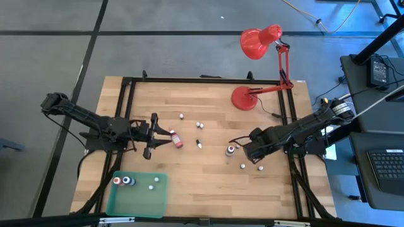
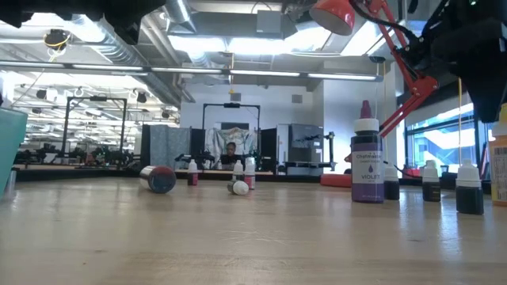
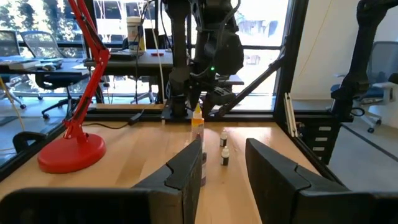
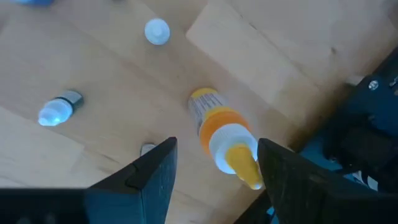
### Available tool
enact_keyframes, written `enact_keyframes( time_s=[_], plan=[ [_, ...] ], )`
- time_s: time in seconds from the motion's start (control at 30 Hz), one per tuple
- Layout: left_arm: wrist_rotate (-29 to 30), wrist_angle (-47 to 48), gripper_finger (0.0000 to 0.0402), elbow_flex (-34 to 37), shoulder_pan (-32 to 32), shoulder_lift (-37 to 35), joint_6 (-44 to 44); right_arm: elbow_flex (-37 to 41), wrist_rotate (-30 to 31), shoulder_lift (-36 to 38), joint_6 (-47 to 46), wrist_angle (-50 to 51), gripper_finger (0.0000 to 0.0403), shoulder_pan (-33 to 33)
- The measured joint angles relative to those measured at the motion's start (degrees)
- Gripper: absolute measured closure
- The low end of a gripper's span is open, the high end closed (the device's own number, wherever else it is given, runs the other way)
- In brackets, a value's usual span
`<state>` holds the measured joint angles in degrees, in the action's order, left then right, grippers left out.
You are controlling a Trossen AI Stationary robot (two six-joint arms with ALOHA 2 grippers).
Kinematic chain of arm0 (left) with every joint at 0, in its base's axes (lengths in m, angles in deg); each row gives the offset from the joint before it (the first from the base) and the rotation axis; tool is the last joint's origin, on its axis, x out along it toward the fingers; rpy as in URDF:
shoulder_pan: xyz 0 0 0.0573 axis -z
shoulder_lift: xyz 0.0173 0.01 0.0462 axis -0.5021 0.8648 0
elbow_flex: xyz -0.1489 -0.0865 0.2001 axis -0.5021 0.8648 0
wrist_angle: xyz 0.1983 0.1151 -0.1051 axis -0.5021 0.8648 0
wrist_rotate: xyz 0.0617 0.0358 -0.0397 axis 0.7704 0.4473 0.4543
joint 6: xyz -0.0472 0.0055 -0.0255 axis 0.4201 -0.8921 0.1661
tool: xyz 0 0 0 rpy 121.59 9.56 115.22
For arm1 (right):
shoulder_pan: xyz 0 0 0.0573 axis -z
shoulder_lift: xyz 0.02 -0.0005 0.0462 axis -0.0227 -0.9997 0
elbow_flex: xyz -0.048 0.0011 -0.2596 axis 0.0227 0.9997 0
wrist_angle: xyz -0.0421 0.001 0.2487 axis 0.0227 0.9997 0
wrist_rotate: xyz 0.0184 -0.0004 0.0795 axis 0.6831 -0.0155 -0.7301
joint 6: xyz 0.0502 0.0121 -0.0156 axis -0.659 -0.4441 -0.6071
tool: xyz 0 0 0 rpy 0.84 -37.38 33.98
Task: Pick & Place food coloring
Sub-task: Put the yellow food coloring into the blue bin
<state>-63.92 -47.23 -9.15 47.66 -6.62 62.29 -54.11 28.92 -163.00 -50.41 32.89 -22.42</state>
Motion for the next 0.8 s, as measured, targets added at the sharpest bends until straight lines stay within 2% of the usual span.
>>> enact_keyframes(
  time_s=[0.53, 0.8],
  plan=[
    [0.0, 0.65, 0.0284, 0.0, 0.0, 0.0, 0.5, 0.05, -1.3, -0.7, 0.36, 0.55, 0.019, -0.51],
    [0.0, 0.67, 0.0283, 0.0, 0.0, 0.0, 0.48, 6.09, -1.33, 0.82, 1.45, -5.1, 0.0191, -0.51]
  ],
)
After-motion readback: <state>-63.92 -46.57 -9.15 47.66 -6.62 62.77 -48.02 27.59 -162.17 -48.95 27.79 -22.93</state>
